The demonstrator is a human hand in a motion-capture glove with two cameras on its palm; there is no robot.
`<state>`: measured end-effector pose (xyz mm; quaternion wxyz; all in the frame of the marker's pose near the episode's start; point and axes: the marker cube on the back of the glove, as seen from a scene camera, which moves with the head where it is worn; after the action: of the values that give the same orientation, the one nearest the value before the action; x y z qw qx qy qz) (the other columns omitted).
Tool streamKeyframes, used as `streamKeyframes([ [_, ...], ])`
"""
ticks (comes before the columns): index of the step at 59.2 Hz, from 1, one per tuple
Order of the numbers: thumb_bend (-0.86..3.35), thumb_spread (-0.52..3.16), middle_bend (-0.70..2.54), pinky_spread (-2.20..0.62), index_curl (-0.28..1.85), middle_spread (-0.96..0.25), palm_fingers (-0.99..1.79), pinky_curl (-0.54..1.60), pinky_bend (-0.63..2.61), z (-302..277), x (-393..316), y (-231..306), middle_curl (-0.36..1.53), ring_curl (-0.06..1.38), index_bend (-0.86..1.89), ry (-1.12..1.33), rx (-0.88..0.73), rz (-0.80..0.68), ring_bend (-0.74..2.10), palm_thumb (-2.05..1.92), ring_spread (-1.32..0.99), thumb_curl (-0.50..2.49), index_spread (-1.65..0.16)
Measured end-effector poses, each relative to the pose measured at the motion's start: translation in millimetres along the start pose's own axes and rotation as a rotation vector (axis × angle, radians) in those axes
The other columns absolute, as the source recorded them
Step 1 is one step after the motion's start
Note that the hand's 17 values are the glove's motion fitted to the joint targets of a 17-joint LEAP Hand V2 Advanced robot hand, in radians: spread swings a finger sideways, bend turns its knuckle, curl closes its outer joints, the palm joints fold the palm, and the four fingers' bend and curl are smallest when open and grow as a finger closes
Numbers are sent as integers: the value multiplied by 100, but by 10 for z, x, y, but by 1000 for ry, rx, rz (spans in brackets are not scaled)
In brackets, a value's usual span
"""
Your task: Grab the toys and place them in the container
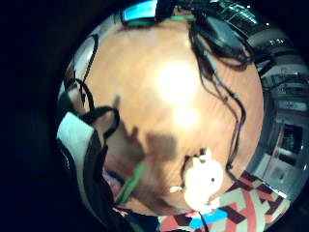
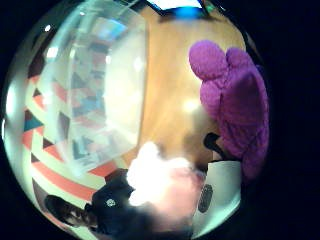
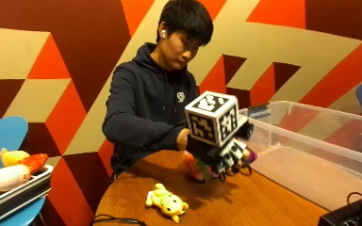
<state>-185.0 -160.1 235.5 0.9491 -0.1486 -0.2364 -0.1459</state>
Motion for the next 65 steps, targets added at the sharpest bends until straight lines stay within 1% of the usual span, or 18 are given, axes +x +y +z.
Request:
streamKeyframes([
  [4,33,52,89,-40,5,-20,108,39,110,-394,-191,81,63,55,52,-33,111,-56,130,79,-31,68,-24],
  [11,36,33,96,-41,10,-22,107,42,111,-971,-580,281,72,59,74,-82,254,-150,135,76,-33,74,-28],
  [15,38,24,99,-41,12,-23,104,45,113,-1293,-865,426,76,60,83,-149,352,-221,137,75,-34,77,-30],
  [20,40,12,101,-42,15,-24,100,48,115,-1489,-1177,540,81,63,93,-259,456,-309,140,73,-34,80,-31],
  [26,40,3,103,-42,17,-24,90,52,119,-1505,-1537,562,86,65,97,-357,537,-389,142,69,-34,83,-32],
  [27,40,1,103,-42,17,-24,88,53,120,-1491,-1587,551,87,65,98,-369,535,-395,143,68,-34,83,-33],
  [32,34,10,94,-42,13,-24,56,56,132,-1346,-1807,453,87,66,77,-402,459,-408,140,63,-35,84,-31],
  [33,31,14,90,-41,12,-24,48,56,134,-1302,-1845,425,86,66,71,-405,428,-409,138,59,-35,84,-30],
  [34,32,18,85,-41,12,-24,47,58,139,-1255,-1882,396,85,65,67,-407,392,-411,139,62,-34,84,-28],
  [36,31,38,72,-39,10,-22,33,56,140,-1160,-1945,344,80,63,58,-406,324,-417,134,55,-33,84,-25],
  [37,28,47,63,-36,11,-20,7,55,138,-1117,-1970,323,77,60,56,-402,299,-422,126,49,-31,82,-24],
  [38,25,55,57,-33,13,-18,-7,57,139,-1081,-1988,306,75,61,56,-398,281,-426,121,44,-28,80,-22],
  [39,23,61,51,-30,14,-16,-18,58,139,-1053,-1999,291,73,60,54,-394,269,-428,115,41,-26,78,-21],
  [41,19,73,43,-24,13,-13,-29,54,137,-1020,-2001,269,68,55,49,-385,257,-423,102,35,-22,74,-19],
  [48,14,101,30,-14,14,-6,-21,46,124,-1006,-1895,342,59,42,37,-302,205,-405,78,27,-13,63,-15],
  [54,12,114,26,-9,18,-3,-18,41,115,-1042,-1730,533,56,36,30,-187,146,-389,64,25,-8,57,-14],
  [60,9,122,22,-6,21,-1,-16,38,109,-1098,-1415,776,53,32,24,-97,93,-371,52,23,-5,52,-14],
  [65,7,126,19,-5,23,0,-14,35,104,-1077,-1088,919,51,30,18,-19,26,-307,46,23,-4,48,-14],
])
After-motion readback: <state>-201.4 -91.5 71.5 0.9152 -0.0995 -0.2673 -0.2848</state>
